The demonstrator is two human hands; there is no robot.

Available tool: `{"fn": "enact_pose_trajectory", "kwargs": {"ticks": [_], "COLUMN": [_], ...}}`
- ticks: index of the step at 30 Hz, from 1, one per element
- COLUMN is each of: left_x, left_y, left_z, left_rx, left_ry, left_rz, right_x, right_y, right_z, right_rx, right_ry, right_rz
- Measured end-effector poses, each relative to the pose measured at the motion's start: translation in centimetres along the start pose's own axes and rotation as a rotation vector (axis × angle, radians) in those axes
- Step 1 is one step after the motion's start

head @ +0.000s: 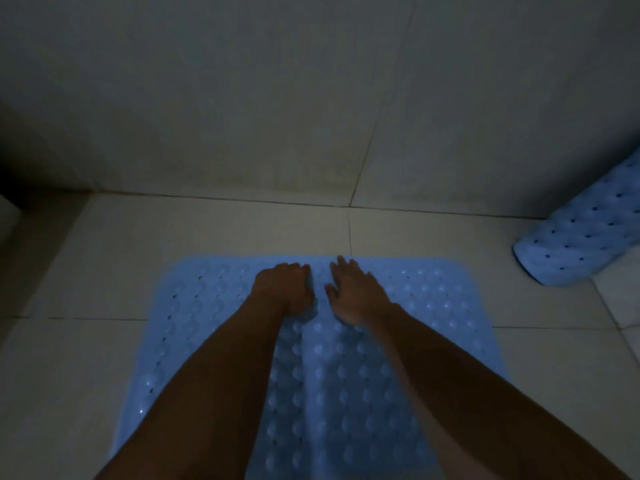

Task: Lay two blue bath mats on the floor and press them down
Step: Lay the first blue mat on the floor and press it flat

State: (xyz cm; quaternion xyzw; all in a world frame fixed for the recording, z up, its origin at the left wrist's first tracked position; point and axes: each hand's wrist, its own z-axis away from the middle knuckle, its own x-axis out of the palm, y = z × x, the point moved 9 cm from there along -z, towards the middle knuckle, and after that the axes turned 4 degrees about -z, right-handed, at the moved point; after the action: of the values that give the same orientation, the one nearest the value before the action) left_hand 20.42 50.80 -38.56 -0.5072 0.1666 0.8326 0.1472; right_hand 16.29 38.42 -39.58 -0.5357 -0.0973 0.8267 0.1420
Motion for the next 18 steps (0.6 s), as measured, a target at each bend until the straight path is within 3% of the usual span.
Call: {"fn": "enact_pose_trajectory", "kwargs": {"ticks": [3, 10, 15, 18], "left_x": [-1.1, 1.3, 1.6, 1.2], "left_y": [-0.3, -3.1, -3.1, -2.1], "left_z": [1.2, 2.3, 3.7, 3.0], "left_rx": [-0.019, -0.071, -0.046, -0.072], "left_ry": [0.167, 0.426, 0.564, 0.479], "left_rz": [-0.02, 0.007, 0.052, 0.1], "right_x": [3.2, 5.6, 5.5, 1.2], "right_y": [-0.6, -0.7, -0.3, 0.2], "right_z": [0.0, 0.7, 0.1, -1.1], "right_rx": [0.006, -0.032, 0.013, 0.012], "right_ry": [-0.013, 0.309, 0.092, -0.122], "right_rz": [0.061, 0.137, 0.015, -0.162]}}
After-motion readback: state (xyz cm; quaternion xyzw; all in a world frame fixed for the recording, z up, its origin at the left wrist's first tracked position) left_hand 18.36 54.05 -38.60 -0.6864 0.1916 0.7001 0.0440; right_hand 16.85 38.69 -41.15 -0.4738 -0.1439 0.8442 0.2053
